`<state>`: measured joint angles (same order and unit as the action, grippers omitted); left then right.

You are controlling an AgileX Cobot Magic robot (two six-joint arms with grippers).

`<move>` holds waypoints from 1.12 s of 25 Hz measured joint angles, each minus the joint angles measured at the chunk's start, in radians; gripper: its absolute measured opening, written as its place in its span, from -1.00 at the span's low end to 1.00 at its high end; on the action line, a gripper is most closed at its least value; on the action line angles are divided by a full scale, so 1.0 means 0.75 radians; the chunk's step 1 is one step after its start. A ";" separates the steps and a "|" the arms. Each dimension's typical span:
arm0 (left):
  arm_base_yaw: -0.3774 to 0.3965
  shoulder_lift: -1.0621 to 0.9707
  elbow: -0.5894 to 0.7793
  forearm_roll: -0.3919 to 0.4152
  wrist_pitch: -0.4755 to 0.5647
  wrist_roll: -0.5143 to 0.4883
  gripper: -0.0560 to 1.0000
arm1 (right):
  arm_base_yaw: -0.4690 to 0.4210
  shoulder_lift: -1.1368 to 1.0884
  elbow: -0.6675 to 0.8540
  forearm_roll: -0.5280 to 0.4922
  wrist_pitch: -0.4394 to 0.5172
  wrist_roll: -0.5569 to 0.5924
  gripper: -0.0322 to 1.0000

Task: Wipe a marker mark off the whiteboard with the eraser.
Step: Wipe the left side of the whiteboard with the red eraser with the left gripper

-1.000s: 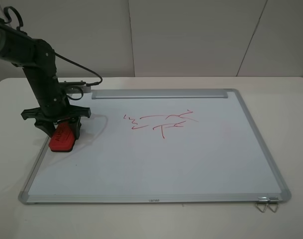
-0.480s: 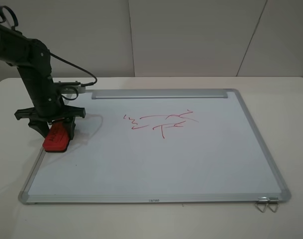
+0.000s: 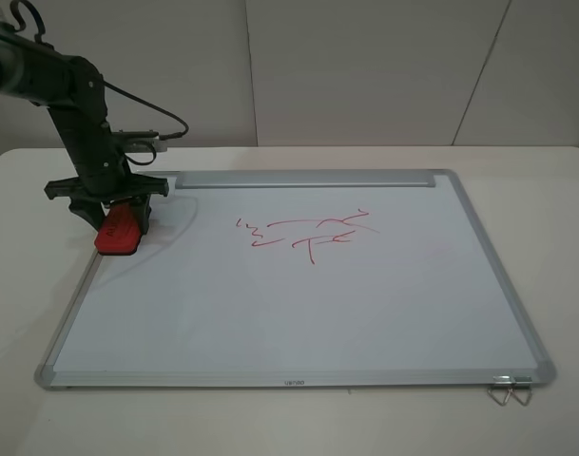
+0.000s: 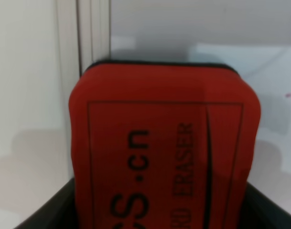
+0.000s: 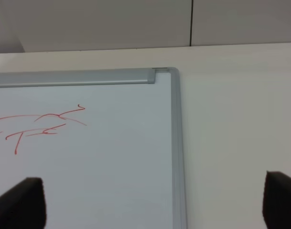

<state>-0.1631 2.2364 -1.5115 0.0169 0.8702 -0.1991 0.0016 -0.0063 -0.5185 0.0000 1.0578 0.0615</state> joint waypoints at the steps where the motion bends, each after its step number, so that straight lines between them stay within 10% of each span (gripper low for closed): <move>1: 0.000 0.006 -0.011 0.000 0.003 0.001 0.20 | 0.000 0.000 0.000 0.000 0.000 0.000 0.66; 28: -0.258 -0.166 0.121 -0.023 0.106 0.005 0.20 | 0.000 0.000 0.000 -0.008 0.000 0.000 0.66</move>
<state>-0.3569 2.1120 -1.4210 0.0000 0.9496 -0.1954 0.0016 -0.0063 -0.5185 -0.0057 1.0578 0.0615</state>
